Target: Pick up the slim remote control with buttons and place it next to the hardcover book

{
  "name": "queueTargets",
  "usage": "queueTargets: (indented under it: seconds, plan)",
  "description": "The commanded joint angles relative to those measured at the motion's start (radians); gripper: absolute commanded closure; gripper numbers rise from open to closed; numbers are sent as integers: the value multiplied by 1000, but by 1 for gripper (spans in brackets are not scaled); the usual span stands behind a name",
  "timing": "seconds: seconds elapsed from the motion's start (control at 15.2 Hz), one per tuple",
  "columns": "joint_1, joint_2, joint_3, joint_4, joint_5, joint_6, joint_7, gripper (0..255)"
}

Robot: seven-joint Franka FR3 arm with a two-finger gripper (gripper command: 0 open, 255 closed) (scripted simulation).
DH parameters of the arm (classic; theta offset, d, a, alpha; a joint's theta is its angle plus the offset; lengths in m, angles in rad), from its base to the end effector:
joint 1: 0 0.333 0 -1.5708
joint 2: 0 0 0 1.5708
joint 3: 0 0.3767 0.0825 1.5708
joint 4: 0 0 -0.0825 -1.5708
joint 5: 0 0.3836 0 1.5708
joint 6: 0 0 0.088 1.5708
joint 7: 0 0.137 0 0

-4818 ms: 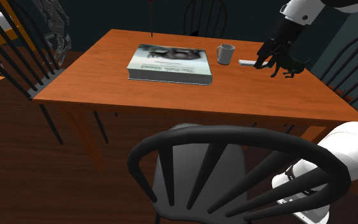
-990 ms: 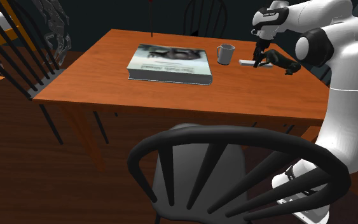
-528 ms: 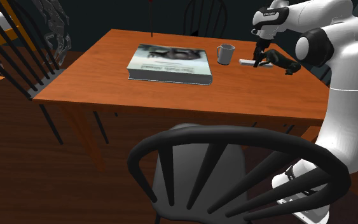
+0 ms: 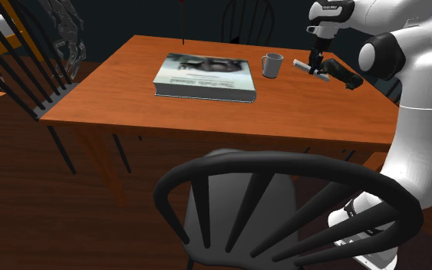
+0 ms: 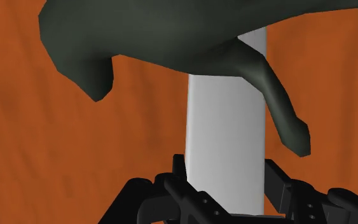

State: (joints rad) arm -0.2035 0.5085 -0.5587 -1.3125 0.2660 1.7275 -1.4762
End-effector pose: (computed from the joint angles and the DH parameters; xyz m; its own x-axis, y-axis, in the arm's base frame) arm 0.5940 -0.4018 0.5001 0.7485 0.6631 -0.0012 0.6630 -0.7484 -0.0202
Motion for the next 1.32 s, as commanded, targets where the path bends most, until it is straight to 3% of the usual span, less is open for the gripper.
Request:
queueTargets:
  seconds: [0.0, 0.99, 1.25]
  plan:
    - [-9, 7, 0, 39, 2, -32, 1, 255]
    - [-81, 64, 6, 340, 25, -269, 16, 255]
    - [63, -85, -5, 110, -42, -181, 89, 255]
